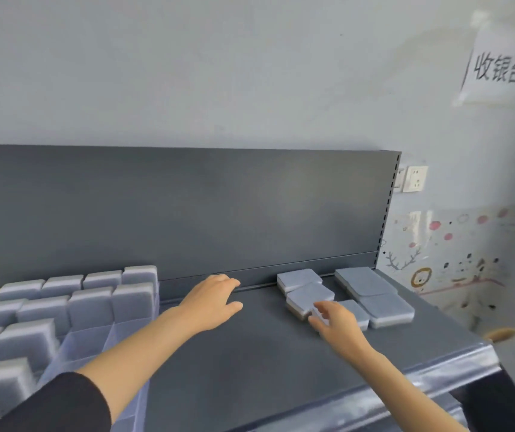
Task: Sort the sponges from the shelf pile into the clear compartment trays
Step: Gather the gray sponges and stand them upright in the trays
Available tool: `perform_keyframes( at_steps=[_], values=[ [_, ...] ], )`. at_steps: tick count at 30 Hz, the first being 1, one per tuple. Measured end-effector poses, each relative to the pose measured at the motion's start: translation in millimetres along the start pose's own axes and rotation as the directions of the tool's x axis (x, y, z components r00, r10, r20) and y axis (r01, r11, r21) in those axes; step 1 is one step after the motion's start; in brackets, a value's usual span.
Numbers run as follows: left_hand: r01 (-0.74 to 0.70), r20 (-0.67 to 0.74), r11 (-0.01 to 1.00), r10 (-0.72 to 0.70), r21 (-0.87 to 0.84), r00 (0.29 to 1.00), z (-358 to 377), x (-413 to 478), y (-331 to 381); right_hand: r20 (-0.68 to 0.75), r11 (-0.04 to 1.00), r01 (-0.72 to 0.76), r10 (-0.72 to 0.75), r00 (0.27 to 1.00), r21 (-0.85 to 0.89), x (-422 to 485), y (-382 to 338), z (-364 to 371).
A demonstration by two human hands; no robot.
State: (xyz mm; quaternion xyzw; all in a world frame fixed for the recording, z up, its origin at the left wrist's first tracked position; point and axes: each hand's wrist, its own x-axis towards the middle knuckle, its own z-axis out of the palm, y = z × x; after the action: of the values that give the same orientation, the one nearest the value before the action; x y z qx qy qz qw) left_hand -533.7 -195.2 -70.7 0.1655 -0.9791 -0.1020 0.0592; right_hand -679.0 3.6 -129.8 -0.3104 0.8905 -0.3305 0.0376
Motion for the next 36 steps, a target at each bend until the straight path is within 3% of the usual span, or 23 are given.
perform_keyframes(
  at_steps=[6,17,36],
  values=[
    [-0.056,0.066,0.998,0.056,-0.001,0.996,25.5,26.5,49.3,-0.039,0.997,-0.072,0.072,0.997,-0.001,-11.5,50.4,-33.3],
    [-0.097,0.156,0.995,0.101,-0.031,0.983,54.1,101.2,79.3,-0.135,0.982,-0.178,0.170,0.976,-0.054,-4.4,91.0,-56.8],
    [-0.392,0.347,0.920,0.371,-0.012,0.861,91.1,198.1,91.9,-0.019,0.877,-0.144,0.153,0.988,-0.459,55.8,87.6,-51.5]
  ],
)
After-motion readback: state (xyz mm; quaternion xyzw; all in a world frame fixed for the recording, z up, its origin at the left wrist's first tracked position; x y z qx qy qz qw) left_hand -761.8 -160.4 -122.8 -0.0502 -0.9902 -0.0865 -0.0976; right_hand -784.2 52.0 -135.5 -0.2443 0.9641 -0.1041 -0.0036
